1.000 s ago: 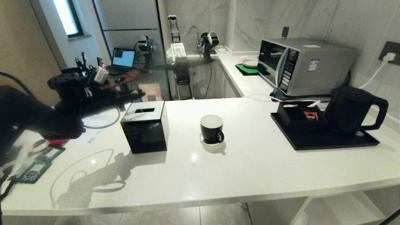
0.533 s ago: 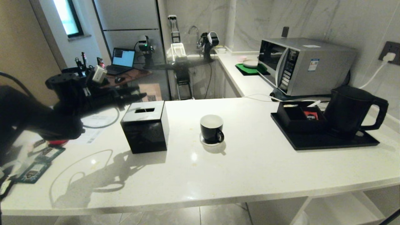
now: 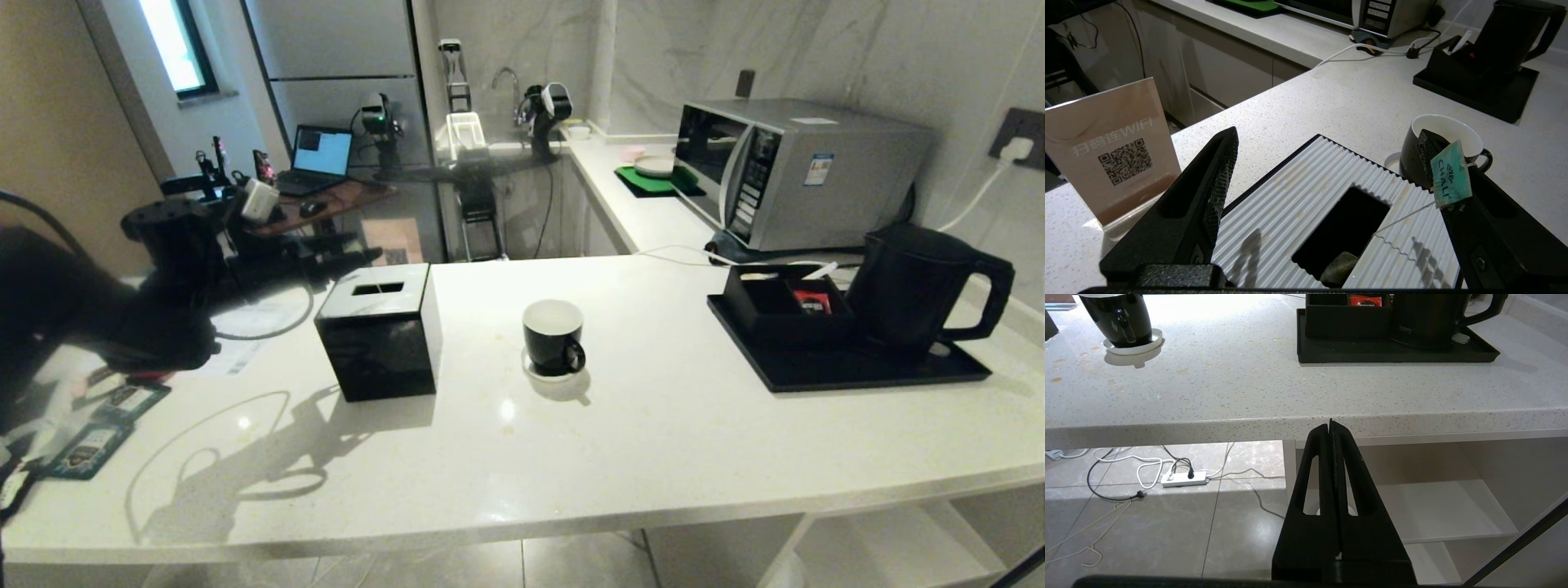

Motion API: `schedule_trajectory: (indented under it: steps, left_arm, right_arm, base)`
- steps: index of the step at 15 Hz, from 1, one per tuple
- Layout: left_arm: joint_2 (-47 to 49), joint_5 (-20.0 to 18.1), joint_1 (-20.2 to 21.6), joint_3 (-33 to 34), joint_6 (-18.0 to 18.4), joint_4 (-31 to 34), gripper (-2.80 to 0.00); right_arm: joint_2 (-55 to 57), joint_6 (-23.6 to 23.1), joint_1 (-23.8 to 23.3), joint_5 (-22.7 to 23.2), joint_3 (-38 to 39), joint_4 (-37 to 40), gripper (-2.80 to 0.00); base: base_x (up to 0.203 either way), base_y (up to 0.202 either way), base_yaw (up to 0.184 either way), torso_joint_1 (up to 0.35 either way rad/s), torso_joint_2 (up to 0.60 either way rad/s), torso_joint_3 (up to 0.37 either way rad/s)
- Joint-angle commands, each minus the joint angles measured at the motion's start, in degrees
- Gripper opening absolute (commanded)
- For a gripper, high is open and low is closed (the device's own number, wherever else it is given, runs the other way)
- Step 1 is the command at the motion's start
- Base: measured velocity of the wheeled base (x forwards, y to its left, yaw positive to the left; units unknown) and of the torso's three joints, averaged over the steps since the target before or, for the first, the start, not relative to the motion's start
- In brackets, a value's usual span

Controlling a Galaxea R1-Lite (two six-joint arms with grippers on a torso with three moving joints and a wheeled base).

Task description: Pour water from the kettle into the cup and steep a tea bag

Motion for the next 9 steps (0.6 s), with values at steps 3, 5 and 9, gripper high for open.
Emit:
schedule_trajectory:
  steps: [3,5,9]
  left_arm:
    - [0.85,0.75,0.08,-0.88,0.02,-0.7,0.0]
    - [1.81,2.73,0.08,-1.55,1.39,-1.36,0.0]
    - [4.03,2.7,0.0,-7.93,3.75,-2.13,0.0]
  right_arm:
    - [0.06,-0.05,0.01,0.01,0.0,0.07,-2.8]
    - [0.06,-0.05,0.01,0.01,0.0,0.08,-2.8]
    - [0.06,-0.05,0.01,0.01,0.0,0.06,-2.8]
  base:
    - [0.0,0.0,0.0,0.0,0.0,0.0]
    - [0.0,0.0,0.0,0.0,0.0,0.0]
    - [0.0,0.0,0.0,0.0,0.0,0.0]
